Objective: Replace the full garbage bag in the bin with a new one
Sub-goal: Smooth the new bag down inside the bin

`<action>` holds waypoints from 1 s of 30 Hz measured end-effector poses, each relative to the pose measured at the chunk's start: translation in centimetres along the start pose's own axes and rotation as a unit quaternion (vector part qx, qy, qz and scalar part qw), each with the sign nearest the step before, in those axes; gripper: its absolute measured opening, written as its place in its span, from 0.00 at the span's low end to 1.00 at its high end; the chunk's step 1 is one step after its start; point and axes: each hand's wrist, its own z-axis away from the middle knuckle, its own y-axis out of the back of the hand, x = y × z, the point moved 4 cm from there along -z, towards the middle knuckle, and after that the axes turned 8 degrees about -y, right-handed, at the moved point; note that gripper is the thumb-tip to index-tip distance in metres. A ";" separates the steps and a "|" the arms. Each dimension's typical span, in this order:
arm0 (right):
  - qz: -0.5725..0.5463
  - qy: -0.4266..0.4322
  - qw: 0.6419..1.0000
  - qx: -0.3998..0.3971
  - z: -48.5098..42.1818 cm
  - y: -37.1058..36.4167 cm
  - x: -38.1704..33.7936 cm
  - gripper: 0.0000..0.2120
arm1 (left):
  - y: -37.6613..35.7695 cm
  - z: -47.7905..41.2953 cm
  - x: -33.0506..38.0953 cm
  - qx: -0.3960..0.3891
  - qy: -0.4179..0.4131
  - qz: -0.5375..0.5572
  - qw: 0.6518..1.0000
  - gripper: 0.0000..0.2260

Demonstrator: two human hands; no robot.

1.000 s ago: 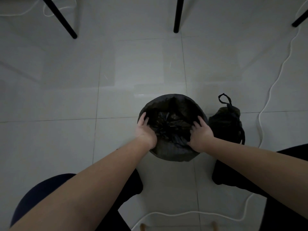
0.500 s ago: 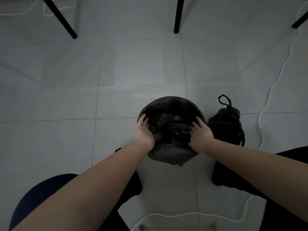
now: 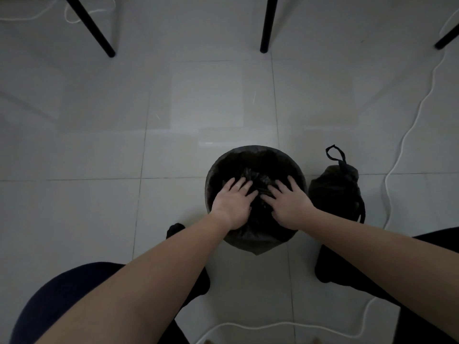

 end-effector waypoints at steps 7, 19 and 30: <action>0.088 -0.072 0.978 -0.177 0.4 -1.9 -0.1 0.39 | -1.2 0.2 -2.3 -0.156 0.106 -0.224 0.956 0.30; 0.042 -0.039 0.994 -0.093 3.2 0.3 1.5 0.29 | -0.5 2.7 0.6 -0.190 0.101 -0.152 0.965 0.31; -0.018 0.039 0.997 0.061 2.7 3.0 0.0 0.23 | 1.3 1.8 2.7 -0.106 0.112 -0.105 0.982 0.30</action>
